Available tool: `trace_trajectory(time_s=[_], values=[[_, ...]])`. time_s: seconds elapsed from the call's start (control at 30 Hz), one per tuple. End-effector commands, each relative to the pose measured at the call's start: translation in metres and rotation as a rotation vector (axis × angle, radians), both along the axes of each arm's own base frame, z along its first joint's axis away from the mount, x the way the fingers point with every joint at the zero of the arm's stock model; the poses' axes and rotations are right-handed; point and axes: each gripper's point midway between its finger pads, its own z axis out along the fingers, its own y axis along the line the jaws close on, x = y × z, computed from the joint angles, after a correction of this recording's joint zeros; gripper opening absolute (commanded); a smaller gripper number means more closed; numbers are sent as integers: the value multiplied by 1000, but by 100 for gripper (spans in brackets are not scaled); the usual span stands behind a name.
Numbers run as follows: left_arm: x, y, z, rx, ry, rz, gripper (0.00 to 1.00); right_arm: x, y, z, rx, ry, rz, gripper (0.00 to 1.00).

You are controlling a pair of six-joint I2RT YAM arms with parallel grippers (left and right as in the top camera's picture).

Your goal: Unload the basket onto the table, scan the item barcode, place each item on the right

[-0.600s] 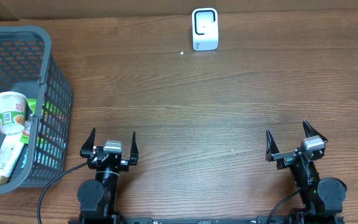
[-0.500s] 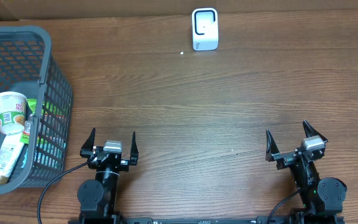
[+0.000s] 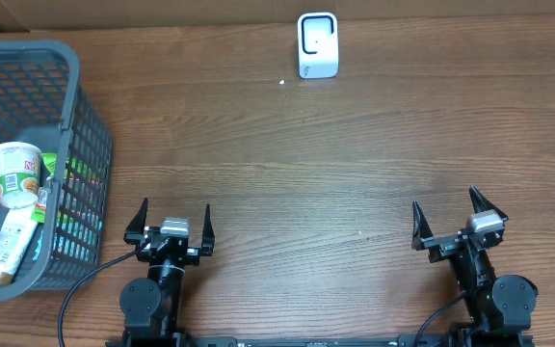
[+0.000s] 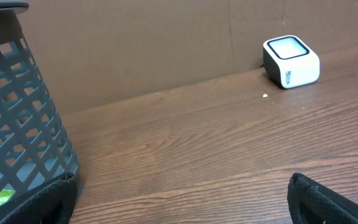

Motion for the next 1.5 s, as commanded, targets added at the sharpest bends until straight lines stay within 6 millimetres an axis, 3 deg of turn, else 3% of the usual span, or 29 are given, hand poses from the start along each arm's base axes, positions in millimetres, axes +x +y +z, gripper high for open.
trace_trajectory(time_s=[0.0, 1.27, 1.47], values=[[0, 1, 0, -3, -5, 8, 100, 0, -1, -2, 6, -3, -9, 100], [0, 1, 0, -3, -5, 8, 99, 0, -1, -2, 6, -3, -9, 100], [0, -1, 2, -71, -10, 1, 99, 0, -1, -2, 6, -3, -9, 100]])
